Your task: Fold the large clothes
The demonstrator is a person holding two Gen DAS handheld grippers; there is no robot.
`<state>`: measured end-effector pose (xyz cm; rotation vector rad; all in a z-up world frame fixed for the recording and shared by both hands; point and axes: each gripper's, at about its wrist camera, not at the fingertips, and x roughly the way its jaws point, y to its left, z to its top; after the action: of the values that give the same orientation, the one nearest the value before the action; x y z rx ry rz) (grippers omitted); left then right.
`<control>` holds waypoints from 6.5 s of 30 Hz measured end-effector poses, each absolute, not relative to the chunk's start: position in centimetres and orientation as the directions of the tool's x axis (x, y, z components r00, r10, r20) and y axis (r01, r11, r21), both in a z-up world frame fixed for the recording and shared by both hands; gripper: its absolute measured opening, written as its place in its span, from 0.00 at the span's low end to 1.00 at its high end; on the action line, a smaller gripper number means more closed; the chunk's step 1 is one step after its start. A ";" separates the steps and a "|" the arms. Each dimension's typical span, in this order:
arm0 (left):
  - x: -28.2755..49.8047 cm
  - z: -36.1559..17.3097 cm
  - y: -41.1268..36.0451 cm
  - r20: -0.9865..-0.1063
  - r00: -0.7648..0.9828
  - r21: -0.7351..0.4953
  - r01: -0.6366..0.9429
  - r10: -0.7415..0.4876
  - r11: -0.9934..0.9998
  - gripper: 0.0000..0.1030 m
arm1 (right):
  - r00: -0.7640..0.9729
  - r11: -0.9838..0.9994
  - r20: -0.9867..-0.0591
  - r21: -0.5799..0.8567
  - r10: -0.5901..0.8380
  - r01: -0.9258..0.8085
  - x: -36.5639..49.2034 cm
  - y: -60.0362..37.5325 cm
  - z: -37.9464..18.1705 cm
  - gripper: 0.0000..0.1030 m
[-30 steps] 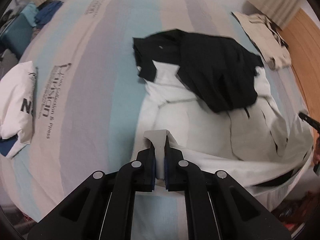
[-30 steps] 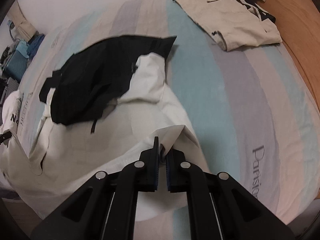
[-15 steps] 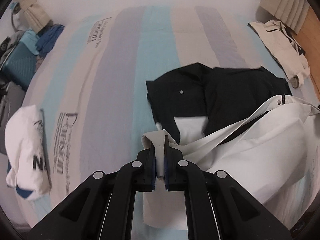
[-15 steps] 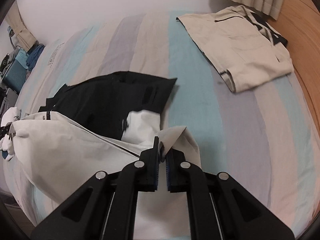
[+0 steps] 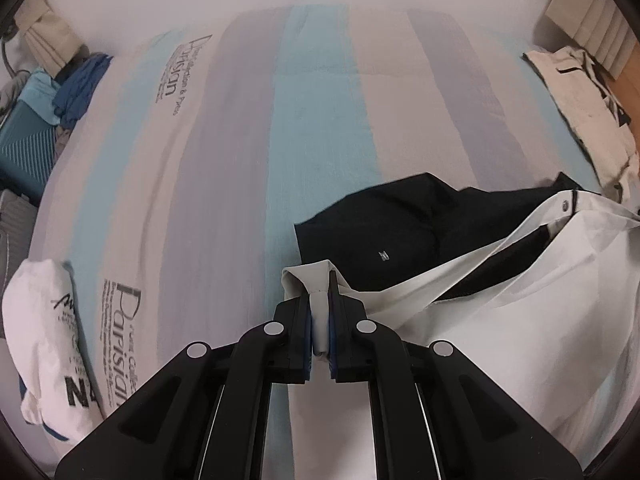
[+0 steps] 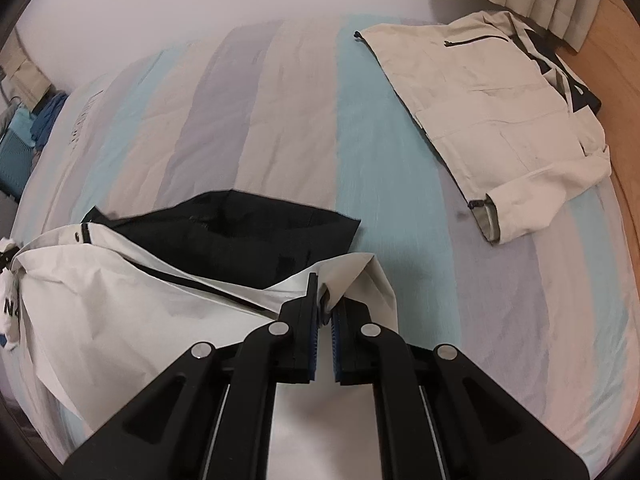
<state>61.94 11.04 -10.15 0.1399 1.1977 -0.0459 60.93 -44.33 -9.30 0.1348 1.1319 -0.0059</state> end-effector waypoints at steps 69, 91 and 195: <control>53.1 -13.8 0.1 -0.843 0.497 -0.127 0.189 -0.206 0.974 0.94 | 0.512 0.999 -0.858 0.052 0.041 0.007 51.2 -31.5 -12.9 0.91; 49.0 -25.1 -1.9 -0.915 0.394 0.001 0.207 -0.082 0.978 0.95 | 0.442 1.000 -0.897 -0.010 0.005 -0.030 49.6 -30.2 -20.8 0.94; 56.8 -25.2 -12.7 -0.909 0.399 -0.009 0.268 -0.120 0.963 0.95 | 0.608 0.621 -0.737 0.631 0.293 0.466 43.1 -40.8 -22.5 0.71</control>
<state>56.78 -12.72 -25.24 0.1470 1.1346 -0.2466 43.10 -40.78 -22.52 0.9317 0.9469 -0.1182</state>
